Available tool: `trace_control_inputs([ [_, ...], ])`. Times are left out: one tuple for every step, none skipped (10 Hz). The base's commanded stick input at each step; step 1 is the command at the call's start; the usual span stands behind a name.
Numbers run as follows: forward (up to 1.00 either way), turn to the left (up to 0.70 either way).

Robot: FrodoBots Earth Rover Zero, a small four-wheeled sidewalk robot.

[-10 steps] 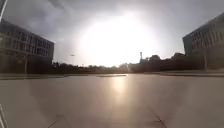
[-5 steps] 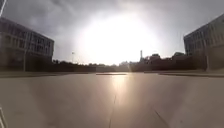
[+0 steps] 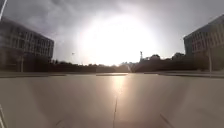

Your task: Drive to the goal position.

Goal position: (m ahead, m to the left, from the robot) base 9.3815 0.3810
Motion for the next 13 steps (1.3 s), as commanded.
trace_control_inputs([
  [0.70,-0.08],
  [0.70,-0.15],
  [0.70,-0.22],
  [0.70,-0.30],
  [0.70,-0.35],
  [0.70,-0.35],
  [0.70,-0.35],
  [0.70,-0.35],
  [0.70,-0.35],
  [0.70,-0.35],
  [0.70,-0.35],
  [0.70,-0.35],
  [0.70,-0.35],
])
